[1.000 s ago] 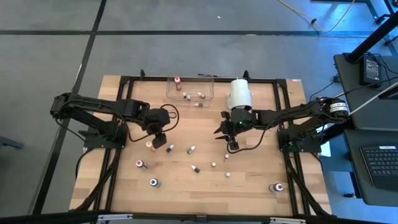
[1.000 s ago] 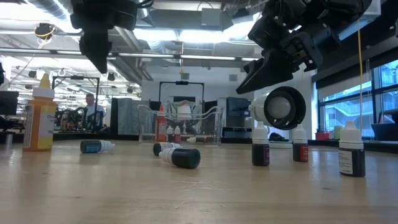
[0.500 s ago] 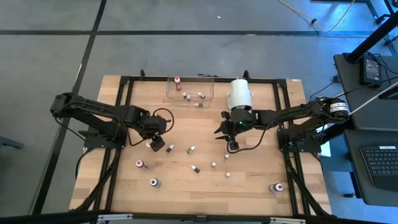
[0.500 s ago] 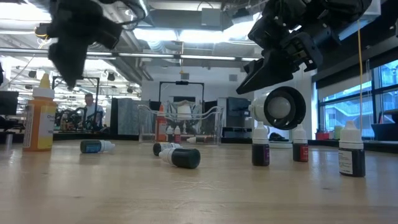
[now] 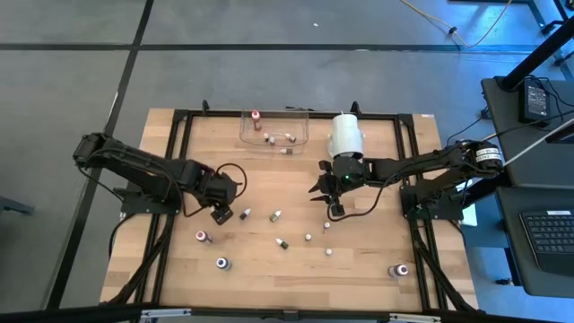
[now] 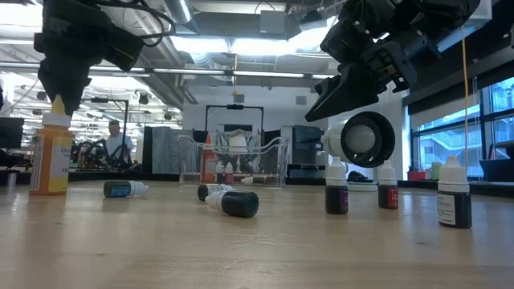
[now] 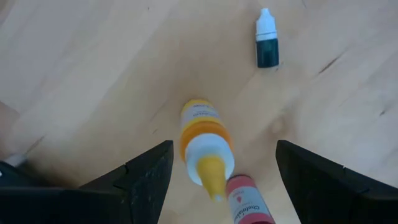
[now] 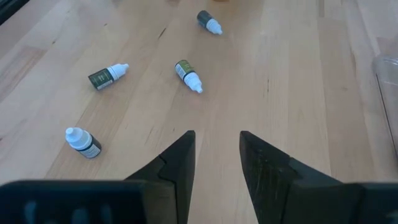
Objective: Pick & Place food coloring
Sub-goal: Put the yellow food coloring bottle into the transparent bin
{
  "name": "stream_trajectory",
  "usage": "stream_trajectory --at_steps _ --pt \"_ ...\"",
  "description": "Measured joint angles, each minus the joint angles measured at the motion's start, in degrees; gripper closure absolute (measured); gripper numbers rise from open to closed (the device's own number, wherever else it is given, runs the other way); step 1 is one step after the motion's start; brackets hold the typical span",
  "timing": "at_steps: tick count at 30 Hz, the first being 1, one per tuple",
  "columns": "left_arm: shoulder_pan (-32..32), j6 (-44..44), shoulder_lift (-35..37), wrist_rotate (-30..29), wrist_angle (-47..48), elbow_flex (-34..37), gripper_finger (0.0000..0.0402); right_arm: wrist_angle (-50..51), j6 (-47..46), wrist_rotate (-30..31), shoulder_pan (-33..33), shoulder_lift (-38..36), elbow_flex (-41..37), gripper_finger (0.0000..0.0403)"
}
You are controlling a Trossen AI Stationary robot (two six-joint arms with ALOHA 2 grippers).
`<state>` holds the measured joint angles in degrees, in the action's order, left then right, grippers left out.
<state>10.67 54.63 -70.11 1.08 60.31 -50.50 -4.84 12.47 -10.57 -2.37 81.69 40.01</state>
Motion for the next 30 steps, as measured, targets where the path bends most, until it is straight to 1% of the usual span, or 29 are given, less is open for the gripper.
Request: stream_trajectory --at_steps 6,11,16,19,30 --pt "1.57 0.19 0.00 -0.72 0.17 0.00 0.0125 0.00 0.00 0.00 -0.02 0.00 0.00 0.0275" --pt "2.06 0.74 -0.14 -3.53 0.19 0.02 0.0125 0.00 -0.01 0.00 -0.01 0.00 0.00 0.0275" --pt "2.06 1.82 -0.24 -3.10 0.57 0.04 0.0125 0.00 -0.21 0.00 -0.02 0.00 0.00 0.0275" --pt "2.04 4.24 -0.24 -3.06 1.44 0.14 0.0125 0.00 -0.21 0.00 -0.02 0.00 0.00 0.0275" --pt "2.08 8.13 -0.26 -1.99 1.06 3.74 0.0125 0.00 -0.22 0.00 -0.02 0.00 0.00 0.0275"
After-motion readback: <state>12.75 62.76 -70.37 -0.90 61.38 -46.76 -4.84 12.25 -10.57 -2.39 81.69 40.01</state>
